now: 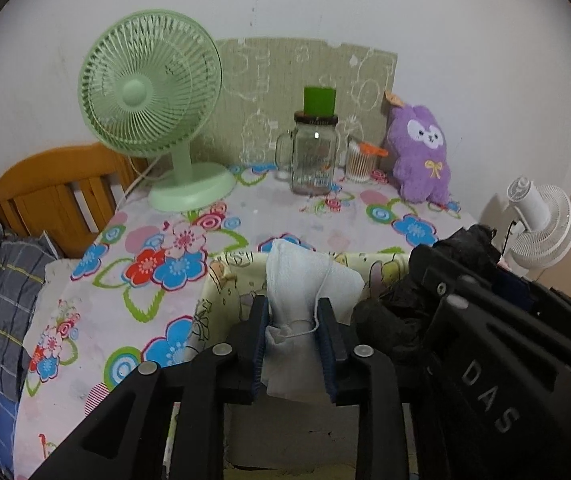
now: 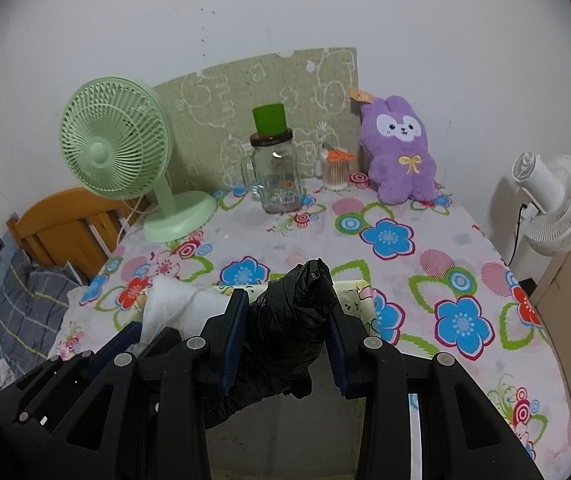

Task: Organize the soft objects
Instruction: 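Lift and carry the white cloth and black bundle over the fabric basket with both tools, then lower both items into the basket, open both tools and withdraw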

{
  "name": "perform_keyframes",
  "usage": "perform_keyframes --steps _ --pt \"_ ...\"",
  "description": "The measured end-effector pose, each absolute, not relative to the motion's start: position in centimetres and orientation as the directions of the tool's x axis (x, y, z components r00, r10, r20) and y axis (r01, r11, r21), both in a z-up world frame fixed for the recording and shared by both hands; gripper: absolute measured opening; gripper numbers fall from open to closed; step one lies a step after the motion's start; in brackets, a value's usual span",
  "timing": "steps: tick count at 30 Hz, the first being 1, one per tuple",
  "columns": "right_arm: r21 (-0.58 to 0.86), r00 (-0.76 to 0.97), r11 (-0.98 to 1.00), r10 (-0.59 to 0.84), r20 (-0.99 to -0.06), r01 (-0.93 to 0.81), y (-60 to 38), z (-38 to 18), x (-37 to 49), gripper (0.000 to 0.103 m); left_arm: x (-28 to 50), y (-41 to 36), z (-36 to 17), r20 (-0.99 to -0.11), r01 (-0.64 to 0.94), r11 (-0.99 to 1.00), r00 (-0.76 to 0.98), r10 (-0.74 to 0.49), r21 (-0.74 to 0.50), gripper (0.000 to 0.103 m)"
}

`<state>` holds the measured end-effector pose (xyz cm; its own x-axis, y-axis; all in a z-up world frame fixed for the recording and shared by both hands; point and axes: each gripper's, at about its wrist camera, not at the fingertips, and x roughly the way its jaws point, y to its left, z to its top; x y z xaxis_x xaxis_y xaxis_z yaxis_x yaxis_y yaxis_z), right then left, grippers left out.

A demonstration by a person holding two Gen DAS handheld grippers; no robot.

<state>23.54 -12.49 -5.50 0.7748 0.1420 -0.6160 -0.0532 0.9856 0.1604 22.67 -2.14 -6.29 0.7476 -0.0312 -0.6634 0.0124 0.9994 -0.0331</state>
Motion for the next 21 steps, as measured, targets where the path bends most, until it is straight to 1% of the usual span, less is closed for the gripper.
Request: perform_keyframes --steps 1,2,7,8,9,11,16,17,19,20,21 --pt "0.159 0.772 0.986 0.141 -0.620 -0.052 -12.5 -5.7 23.8 0.041 22.9 -2.1 -6.5 -0.668 0.008 0.999 0.743 -0.027 -0.031 0.028" --pt "0.158 0.770 0.986 0.140 -0.623 -0.051 -12.5 -5.8 24.0 0.041 23.0 -2.1 -6.7 -0.672 0.008 1.000 0.740 -0.025 -0.028 0.033" --pt "0.152 0.751 0.987 0.138 -0.645 -0.051 -12.3 -6.7 24.8 0.041 23.5 -2.0 -7.2 -0.687 0.008 0.999 0.726 -0.028 -0.032 0.048" --pt "0.150 0.749 0.987 0.137 -0.649 -0.051 -12.2 -6.8 25.0 0.041 23.7 -2.0 -7.4 -0.693 0.009 0.999 0.720 -0.031 -0.035 0.055" --pt "0.151 0.746 0.987 0.139 -0.651 -0.052 -12.2 -6.9 25.1 0.041 23.8 -1.9 -7.5 -0.696 0.008 0.999 0.718 -0.031 -0.036 0.057" --pt "0.152 0.744 0.987 0.140 -0.653 -0.052 -12.2 -7.1 25.3 0.041 23.9 -2.0 -7.6 -0.699 0.007 0.999 0.714 -0.030 -0.036 0.059" --pt "0.140 0.729 0.989 0.136 -0.671 -0.054 -12.1 -7.7 25.8 0.042 24.3 -1.9 -7.9 -0.715 0.010 0.999 0.698 -0.041 -0.047 0.066" --pt "0.142 0.719 0.988 0.141 -0.681 -0.060 -12.1 -7.9 25.9 0.046 24.4 -1.9 -7.9 -0.717 0.011 0.999 0.696 -0.043 -0.050 0.068" --pt "0.149 0.711 0.986 0.159 -0.685 -0.078 -11.9 -8.0 25.9 0.058 24.4 -2.0 -7.9 -0.719 0.019 0.998 0.693 -0.051 -0.052 0.072" --pt "0.150 0.714 0.985 0.161 -0.681 -0.079 -11.8 -7.9 25.9 0.069 24.4 -2.0 -7.8 -0.719 0.026 0.998 0.692 -0.062 -0.060 0.075" --pt "0.150 0.722 0.985 0.160 -0.673 -0.079 -11.8 -7.8 25.7 0.076 24.3 -2.0 -7.8 -0.717 0.031 0.997 0.693 -0.073 -0.071 0.077"
